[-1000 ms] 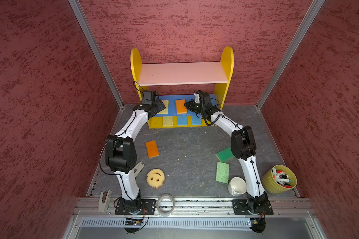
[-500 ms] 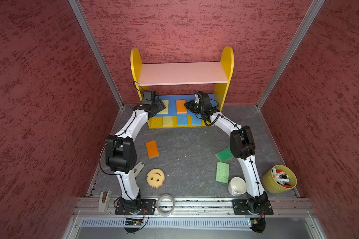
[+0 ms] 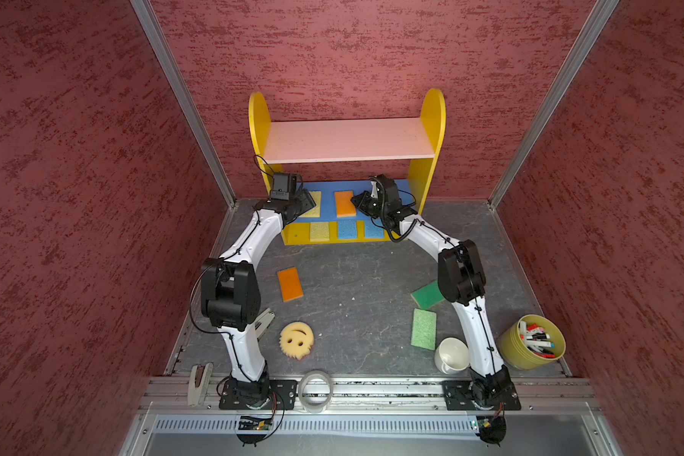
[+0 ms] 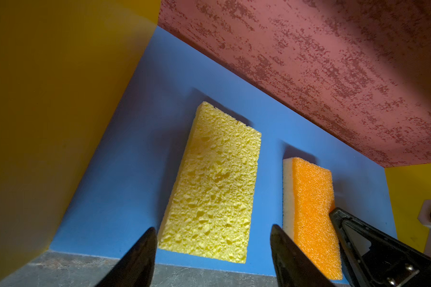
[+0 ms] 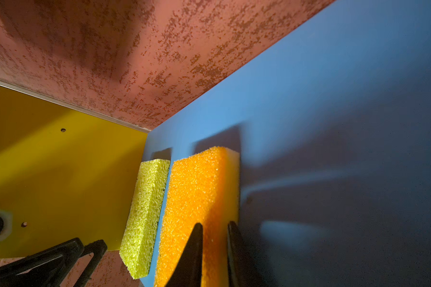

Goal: Arrange cleaning sponges on a shelf
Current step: Pick up the cleaning sponge from the bottom-center of the table.

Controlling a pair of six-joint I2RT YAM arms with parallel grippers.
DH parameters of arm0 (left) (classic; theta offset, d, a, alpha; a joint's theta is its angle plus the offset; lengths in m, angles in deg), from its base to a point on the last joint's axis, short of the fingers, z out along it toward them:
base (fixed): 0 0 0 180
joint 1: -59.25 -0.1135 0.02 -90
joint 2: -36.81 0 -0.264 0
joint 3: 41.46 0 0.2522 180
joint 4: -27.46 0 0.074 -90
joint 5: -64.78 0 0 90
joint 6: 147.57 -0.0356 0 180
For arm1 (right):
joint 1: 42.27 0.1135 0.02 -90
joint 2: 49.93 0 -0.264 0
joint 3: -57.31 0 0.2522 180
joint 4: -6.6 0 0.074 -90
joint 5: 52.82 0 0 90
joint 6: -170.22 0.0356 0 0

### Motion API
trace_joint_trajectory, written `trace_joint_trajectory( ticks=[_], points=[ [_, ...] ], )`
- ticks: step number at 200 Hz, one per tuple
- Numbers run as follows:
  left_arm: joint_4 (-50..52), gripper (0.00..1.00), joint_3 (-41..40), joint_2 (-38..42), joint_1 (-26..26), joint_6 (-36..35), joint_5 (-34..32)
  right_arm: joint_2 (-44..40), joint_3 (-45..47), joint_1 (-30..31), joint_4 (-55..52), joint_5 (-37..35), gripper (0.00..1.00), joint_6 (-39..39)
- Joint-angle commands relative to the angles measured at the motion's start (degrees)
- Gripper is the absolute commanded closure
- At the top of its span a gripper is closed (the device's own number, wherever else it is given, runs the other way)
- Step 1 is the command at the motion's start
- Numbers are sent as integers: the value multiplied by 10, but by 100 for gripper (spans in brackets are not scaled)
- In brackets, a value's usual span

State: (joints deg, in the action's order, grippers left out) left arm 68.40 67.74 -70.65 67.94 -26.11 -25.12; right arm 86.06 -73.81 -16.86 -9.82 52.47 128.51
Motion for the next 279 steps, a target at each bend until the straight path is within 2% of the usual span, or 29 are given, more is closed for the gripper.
trace_joint_trajectory(
  ticks=[1, 86, 160, 225, 279],
  points=[
    [-8, 29, -8, 3, 0, 0, 5, -1, 7, 3, 15, -22, 86, 11],
    [-13, 28, -17, 8, -4, 1, 7, -26, 59, 8, 65, -52, 87, 41],
    [-15, 28, -20, 12, -5, 1, 8, -23, 58, 9, 59, -51, 73, 47],
    [-14, 28, -21, 15, -7, 1, 5, -49, 94, 8, 71, -64, 70, 44],
    [-7, 23, -26, 35, -9, -2, -3, -81, 136, 8, 90, -81, 67, 42]
  ],
)
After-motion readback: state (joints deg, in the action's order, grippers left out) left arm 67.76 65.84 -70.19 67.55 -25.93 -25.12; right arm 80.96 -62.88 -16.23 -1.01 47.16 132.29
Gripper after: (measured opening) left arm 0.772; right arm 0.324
